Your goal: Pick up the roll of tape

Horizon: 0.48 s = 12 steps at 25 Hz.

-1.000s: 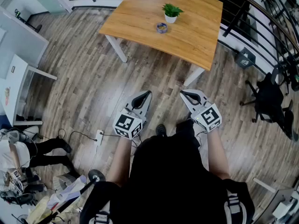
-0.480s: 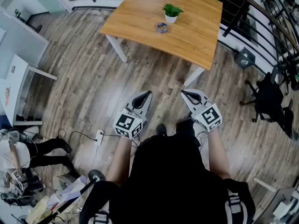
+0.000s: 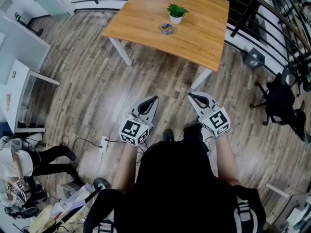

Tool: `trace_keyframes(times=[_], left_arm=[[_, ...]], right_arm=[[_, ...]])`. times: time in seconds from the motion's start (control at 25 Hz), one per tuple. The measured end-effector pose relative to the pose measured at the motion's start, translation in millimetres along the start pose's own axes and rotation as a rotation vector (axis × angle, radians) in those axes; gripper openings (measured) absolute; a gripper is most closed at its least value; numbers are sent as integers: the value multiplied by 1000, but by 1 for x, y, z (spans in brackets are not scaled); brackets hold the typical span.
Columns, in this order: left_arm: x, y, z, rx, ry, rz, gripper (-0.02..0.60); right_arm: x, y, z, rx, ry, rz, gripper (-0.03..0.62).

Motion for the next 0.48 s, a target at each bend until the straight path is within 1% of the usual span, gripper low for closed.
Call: trace_keyframes(times=[0.16, 0.32, 0.48], left_arm=[[-1, 1, 3, 1, -5, 16, 26], [0, 0, 5, -3, -5, 17, 28], [0, -3, 9, -13, -1, 21, 29]], right_arm=[[-5, 2, 0, -26, 16, -12, 9], [-5, 4, 0, -34, 10, -4, 9], [-5, 7, 2, -38, 8, 13, 35]])
Point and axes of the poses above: the fingertips, and each gripper's own axes: y backward along the fingers, z to its right, x out of its top, the point moved 6 cm from there along y, backward along the fingers, and after that the axes turned 13 degrees about z, right-handed, at the moved point
